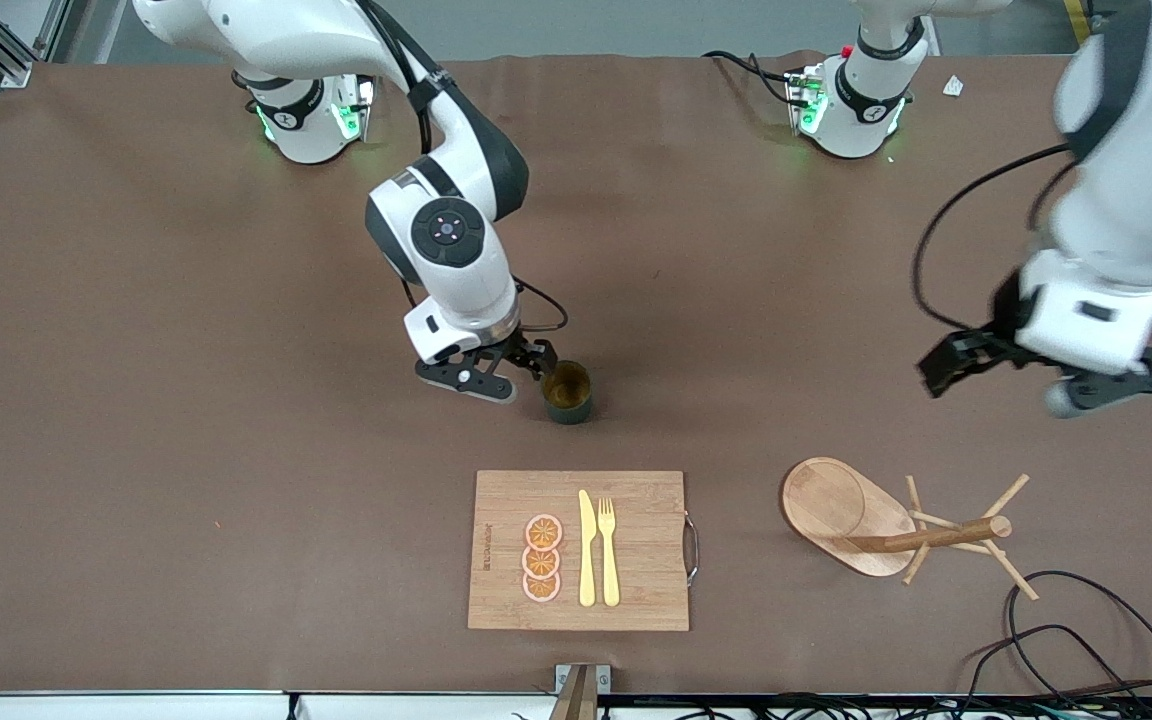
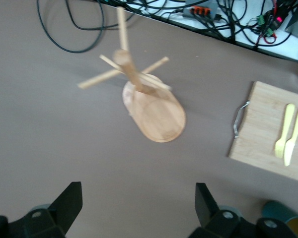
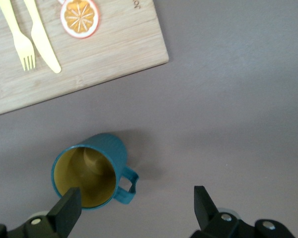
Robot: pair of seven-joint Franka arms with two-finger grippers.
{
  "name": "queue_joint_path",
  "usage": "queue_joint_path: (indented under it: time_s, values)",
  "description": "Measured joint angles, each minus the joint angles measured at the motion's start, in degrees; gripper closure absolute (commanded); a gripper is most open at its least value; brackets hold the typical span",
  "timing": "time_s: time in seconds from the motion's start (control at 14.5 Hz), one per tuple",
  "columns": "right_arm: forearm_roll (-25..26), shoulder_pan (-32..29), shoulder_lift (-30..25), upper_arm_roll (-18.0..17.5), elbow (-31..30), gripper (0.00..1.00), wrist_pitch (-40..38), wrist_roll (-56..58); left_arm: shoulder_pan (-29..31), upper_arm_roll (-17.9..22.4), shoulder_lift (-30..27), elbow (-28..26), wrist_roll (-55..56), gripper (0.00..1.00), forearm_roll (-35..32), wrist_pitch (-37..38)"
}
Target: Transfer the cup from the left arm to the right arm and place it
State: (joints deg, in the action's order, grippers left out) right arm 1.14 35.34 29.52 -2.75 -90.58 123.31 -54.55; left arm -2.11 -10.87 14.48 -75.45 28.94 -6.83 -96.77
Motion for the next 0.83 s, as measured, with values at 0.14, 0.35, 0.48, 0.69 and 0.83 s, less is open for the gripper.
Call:
queue_joint_path:
  time_s: [0.14, 0.35, 0.48, 0.69, 0.83]
  values:
    - [0.0, 0.2, 0.0, 0.0, 0.1, 0.0, 0.0, 0.4, 3.8, 0.0, -1.6, 0.0, -6.1, 0.0, 0.6, 3.5]
    - [0.1, 0.3, 0.8, 0.1, 0.1, 0.0, -0.2, 1.8, 5.4, 0.0, -4.2, 0.0, -11.6, 0.0, 1.4, 7.4]
    - [0.1, 0.9, 2.4, 0.1, 0.6, 0.0, 0.0, 2.8, 5.0, 0.9, -6.0, -0.5, -14.8, 0.0, 1.7, 9.4]
    - [0.2, 2.8, 5.3, 0.1, 2.3, 0.0, 1.0, 3.0, 3.6, 5.2, -9.9, -4.6, -18.9, 0.0, 5.4, 10.2]
    - [0.2, 3.2, 7.1, 0.1, 3.5, 0.0, 2.0, 3.0, 2.6, 6.9, -12.8, -7.9, -20.0, 0.0, 6.1, 10.4]
